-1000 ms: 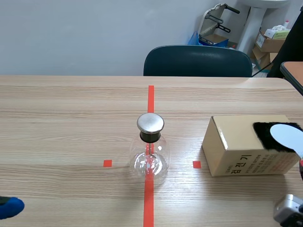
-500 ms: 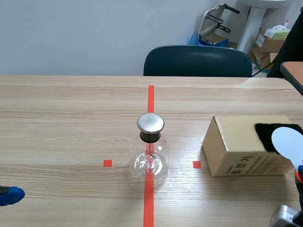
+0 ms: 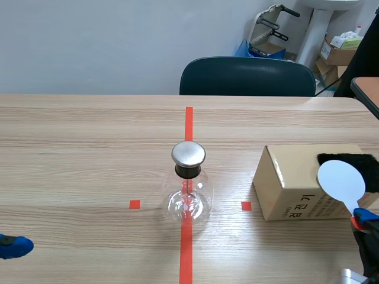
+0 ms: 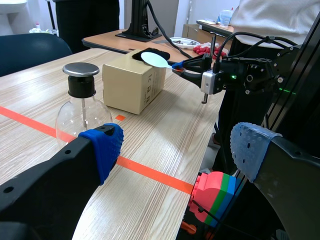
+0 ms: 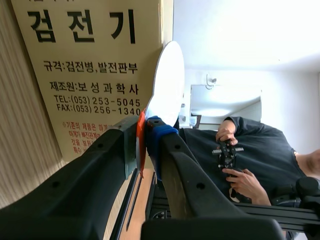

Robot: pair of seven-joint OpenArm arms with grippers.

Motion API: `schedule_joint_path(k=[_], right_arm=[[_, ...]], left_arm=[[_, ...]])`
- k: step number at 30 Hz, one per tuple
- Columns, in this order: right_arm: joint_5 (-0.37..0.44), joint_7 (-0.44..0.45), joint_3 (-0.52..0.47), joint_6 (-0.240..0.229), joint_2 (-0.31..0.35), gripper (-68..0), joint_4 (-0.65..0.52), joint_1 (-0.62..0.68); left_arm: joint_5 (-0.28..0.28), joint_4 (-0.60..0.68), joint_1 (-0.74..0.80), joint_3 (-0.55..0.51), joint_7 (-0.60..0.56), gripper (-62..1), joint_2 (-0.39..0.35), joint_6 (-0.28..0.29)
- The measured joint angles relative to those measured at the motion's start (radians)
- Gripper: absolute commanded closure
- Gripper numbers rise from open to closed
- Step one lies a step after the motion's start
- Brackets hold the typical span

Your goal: Do the electroscope experiment

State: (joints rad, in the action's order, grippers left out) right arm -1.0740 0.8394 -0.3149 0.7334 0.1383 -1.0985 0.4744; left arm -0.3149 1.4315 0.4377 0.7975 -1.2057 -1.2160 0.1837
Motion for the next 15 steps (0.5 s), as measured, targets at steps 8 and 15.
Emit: schedule_joint_path(k=[8,15], right_arm=[[0.001,-0.288,0.000,0.003,-0.010,-1.7,0.000,0.000],[-0.003,-0.049,-0.005,0.003,-0.011,-1.7,0.000,0.000]], left_arm=[[-0.003,0.000,0.000,0.000,0.000,-46.9,0.000,0.000],[-0.011,0.000,0.000,0.000,0.000,-46.9,0.000,0.000]])
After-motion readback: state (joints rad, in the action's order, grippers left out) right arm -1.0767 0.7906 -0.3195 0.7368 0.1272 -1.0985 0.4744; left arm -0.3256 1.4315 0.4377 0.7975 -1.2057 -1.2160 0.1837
